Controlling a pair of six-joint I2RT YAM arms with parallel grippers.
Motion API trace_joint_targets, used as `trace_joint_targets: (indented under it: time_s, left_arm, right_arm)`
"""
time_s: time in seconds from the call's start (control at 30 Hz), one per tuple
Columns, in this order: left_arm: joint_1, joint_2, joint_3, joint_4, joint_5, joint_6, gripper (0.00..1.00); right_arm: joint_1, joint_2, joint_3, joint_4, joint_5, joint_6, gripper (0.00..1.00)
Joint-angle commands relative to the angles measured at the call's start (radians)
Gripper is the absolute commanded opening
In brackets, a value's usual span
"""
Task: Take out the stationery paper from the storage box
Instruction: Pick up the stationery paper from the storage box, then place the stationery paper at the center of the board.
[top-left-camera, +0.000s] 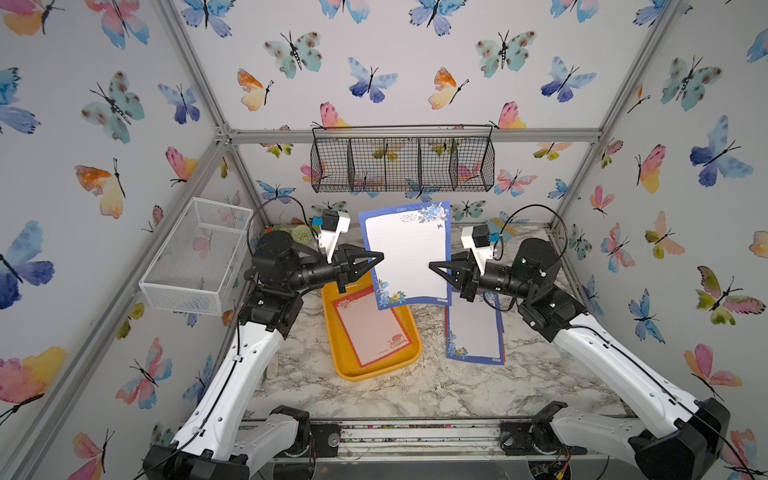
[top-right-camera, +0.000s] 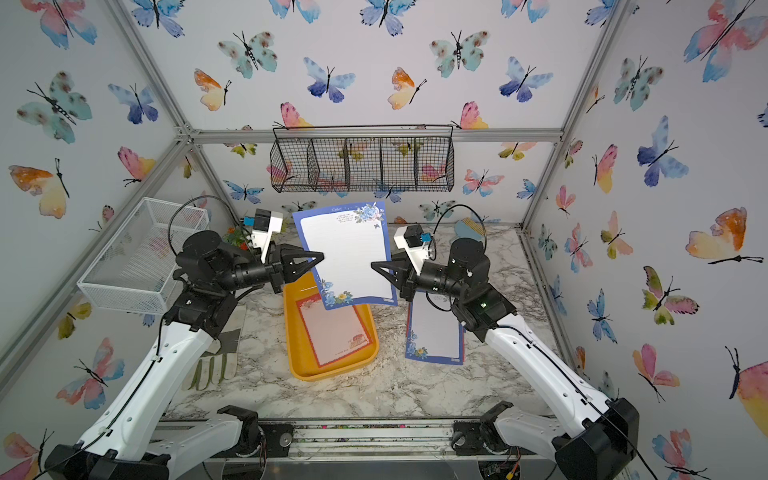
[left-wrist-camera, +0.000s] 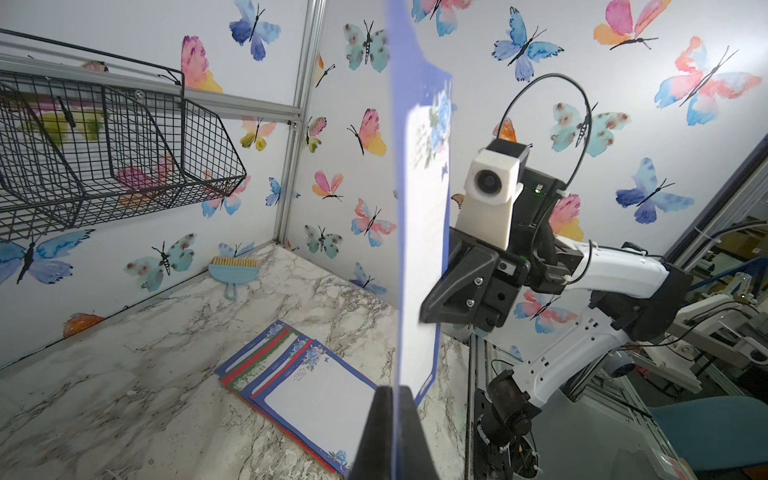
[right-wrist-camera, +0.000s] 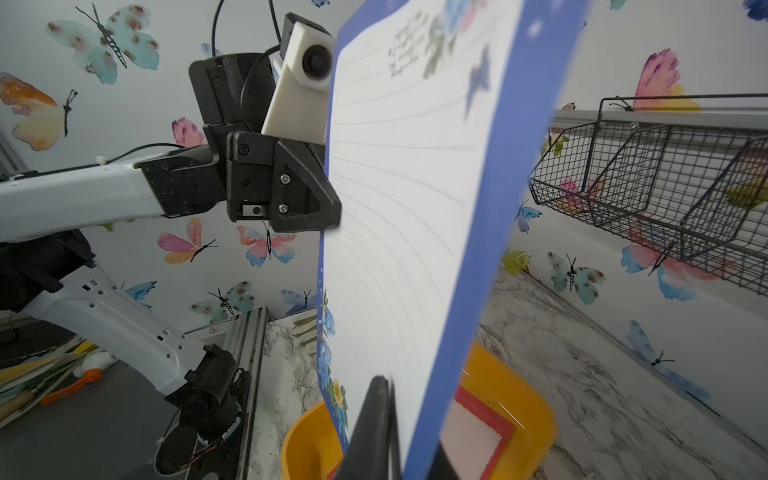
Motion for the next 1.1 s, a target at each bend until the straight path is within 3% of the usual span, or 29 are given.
trace_joint_targets:
  time_s: [0.0, 0.03, 0.13, 0.2, 0.3, 0.4, 0.7, 1.07]
  left_arm:
    - [0.003, 0.014, -0.01, 0.047, 0.024, -0.015, 0.0]
    - [0.003, 0.016, -0.013, 0.047, 0.004, -0.015, 0.06]
    - [0.004, 0.024, -0.026, 0.027, -0.105, -0.015, 0.47]
    - [0.007, 0.033, -0.029, -0.011, -0.206, -0.009, 0.57]
    - [0.017, 0.047, -0.037, -0.063, -0.32, -0.01, 0.59]
    - [0.027, 0.06, -0.055, -0.089, -0.376, -0.018, 0.6]
    - [0.036, 0.061, -0.103, -0.094, -0.367, -0.029, 0.6]
    - [0.041, 0.06, -0.13, -0.098, -0.367, -0.027, 0.61]
  right_arm:
    - [-0.013, -0.01, 0.018, 0.012, -0.016, 0.053, 0.02]
    - [-0.016, -0.014, 0.025, -0.009, 0.009, 0.062, 0.02]
    - [-0.028, -0.008, 0.061, -0.132, 0.088, 0.092, 0.02]
    - [-0.035, 0.018, 0.11, -0.294, 0.167, 0.096, 0.02]
    - [-0.068, 0.062, 0.149, -0.514, 0.294, 0.121, 0.02]
    - [-0.154, 0.089, 0.118, -0.616, 0.236, 0.165, 0.02]
    - [-0.308, 0.125, -0.103, -0.646, 0.093, 0.225, 0.02]
    - [-0.51, 0.291, -0.238, -0.666, 0.08, 0.151, 0.02]
